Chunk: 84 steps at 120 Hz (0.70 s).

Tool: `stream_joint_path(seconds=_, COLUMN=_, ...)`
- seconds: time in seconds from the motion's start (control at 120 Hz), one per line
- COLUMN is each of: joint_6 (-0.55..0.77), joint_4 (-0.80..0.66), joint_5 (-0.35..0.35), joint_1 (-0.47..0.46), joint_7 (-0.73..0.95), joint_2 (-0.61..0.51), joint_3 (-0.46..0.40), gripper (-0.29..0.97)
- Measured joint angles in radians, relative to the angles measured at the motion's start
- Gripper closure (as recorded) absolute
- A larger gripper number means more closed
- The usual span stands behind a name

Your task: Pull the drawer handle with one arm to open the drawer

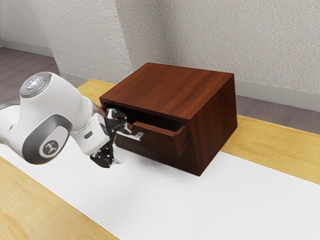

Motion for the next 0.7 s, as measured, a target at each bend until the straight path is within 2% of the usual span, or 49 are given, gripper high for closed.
stream_joint_path(seconds=0.35, joint_6=-0.001, joint_4=-0.097, joint_5=0.007, joint_1=0.036, joint_7=0.005, joint_2=-0.105, joint_3=-0.008, gripper=0.00)
stream_joint_path(seconds=0.45, joint_6=-0.002, joint_4=-0.136, joint_5=0.008, joint_1=0.101, joint_7=0.005, joint_2=-0.147, joint_3=-0.070, gripper=0.03)
stream_joint_path(seconds=0.7, joint_6=-0.006, joint_4=-0.216, joint_5=0.011, joint_1=0.189, joint_7=-0.002, joint_2=-0.226, joint_3=-0.179, gripper=0.00)
